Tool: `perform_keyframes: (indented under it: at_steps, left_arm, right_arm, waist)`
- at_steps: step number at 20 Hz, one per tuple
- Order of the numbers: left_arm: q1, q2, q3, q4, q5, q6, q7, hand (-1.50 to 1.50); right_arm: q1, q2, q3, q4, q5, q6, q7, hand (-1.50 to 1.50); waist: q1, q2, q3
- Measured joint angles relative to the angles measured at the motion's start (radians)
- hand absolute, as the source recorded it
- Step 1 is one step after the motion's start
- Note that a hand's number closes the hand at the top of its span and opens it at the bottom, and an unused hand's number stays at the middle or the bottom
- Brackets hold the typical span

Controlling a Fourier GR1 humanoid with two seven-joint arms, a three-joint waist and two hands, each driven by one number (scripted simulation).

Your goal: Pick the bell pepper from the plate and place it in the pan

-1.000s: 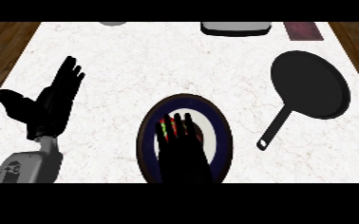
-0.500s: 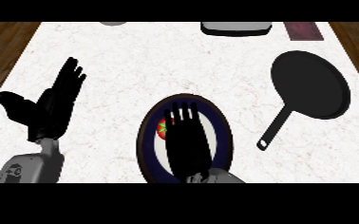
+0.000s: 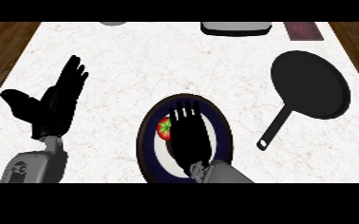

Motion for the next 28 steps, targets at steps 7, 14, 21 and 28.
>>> perform_keyframes:
  at_steps: [7,14,21,28]
  left_arm:
    - [0.009,0.005,0.027,-0.022,0.009,-0.03,0.021,0.0]
    - [-0.002,0.002,0.041,-0.013,0.009,-0.047,0.029,0.0]
    - [0.008,-0.011,0.045,-0.028,-0.006,-0.048,0.027,0.0]
    - [0.014,-0.025,0.046,-0.027,-0.018,-0.048,0.014,0.0]
  right_arm:
    - [-0.029,0.004,0.006,0.103,-0.04,-0.099,-0.026,-1.5]
    - [-0.096,0.004,0.028,0.243,-0.094,-0.19,-0.104,1.5]
    - [-0.146,0.003,0.039,0.326,-0.124,-0.293,-0.177,1.5]
    - [-0.135,-0.002,-0.066,0.328,-0.107,-0.344,-0.179,1.5]
  waist:
    - [0.003,0.0,0.0]
    - [0.005,-0.002,0.0]
    - [0.005,-0.008,-0.001]
    - [0.001,-0.004,-0.001]
